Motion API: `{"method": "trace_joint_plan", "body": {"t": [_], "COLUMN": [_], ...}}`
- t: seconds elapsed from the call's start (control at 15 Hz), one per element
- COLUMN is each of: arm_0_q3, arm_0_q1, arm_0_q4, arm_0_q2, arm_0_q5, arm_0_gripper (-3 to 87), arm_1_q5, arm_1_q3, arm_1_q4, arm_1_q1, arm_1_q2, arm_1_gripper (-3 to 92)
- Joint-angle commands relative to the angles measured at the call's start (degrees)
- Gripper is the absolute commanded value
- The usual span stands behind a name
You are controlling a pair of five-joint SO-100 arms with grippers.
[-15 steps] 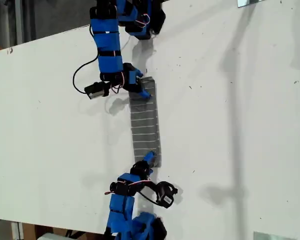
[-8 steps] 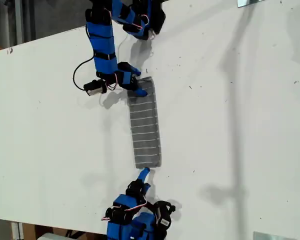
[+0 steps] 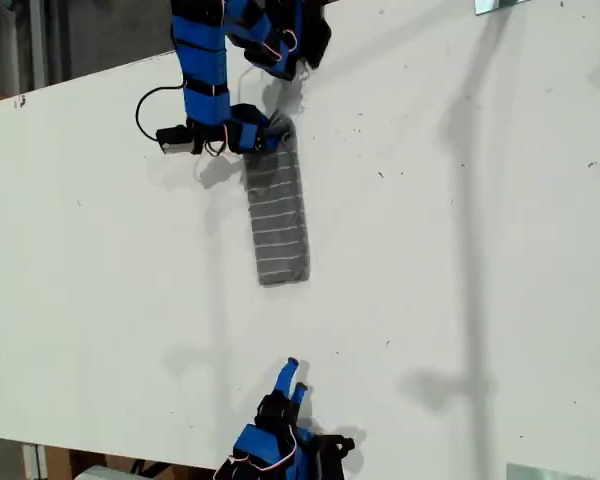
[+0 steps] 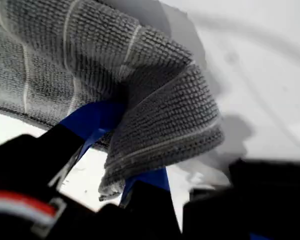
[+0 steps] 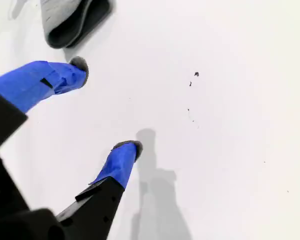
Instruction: Grasp corners of a square towel and fold twice.
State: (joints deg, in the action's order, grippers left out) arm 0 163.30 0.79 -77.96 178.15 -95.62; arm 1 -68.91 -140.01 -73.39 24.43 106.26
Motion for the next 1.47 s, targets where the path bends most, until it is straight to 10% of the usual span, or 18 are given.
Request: {"method": "trace_joint_plan", "body": {"t": [0.0,0.4,0.8,1.4], "arm_0_q3": [1.5,6.9,14.6,14.7], "arm_0_q1": [0.5,-2.6,-4.7,-6.7], "arm_0_q4": [-1.2,-1.3,1.8,1.9], "arm_0_q2": [1.9,12.1,18.1,18.5], "arm_0_q5": [-0.9,2.4,4.2,6.0], "arm_0_gripper": [27.1,23.6,23.6,23.5], "arm_1_q5": [-7.6,-28.1,-10.0,10.5], "arm_1_q3": [-1.1,-1.5,12.2,76.5], "arm_1_q4": [-8.3,-17.8,-5.5,-16.2], "arm_1_q1": [-4.2,-20.8,-14.0,-10.3], "arm_1_q2": [17.2,56.6,44.7,-29.9], "arm_1_gripper": [-0.1,-0.1,-0.1,-0.1]}}
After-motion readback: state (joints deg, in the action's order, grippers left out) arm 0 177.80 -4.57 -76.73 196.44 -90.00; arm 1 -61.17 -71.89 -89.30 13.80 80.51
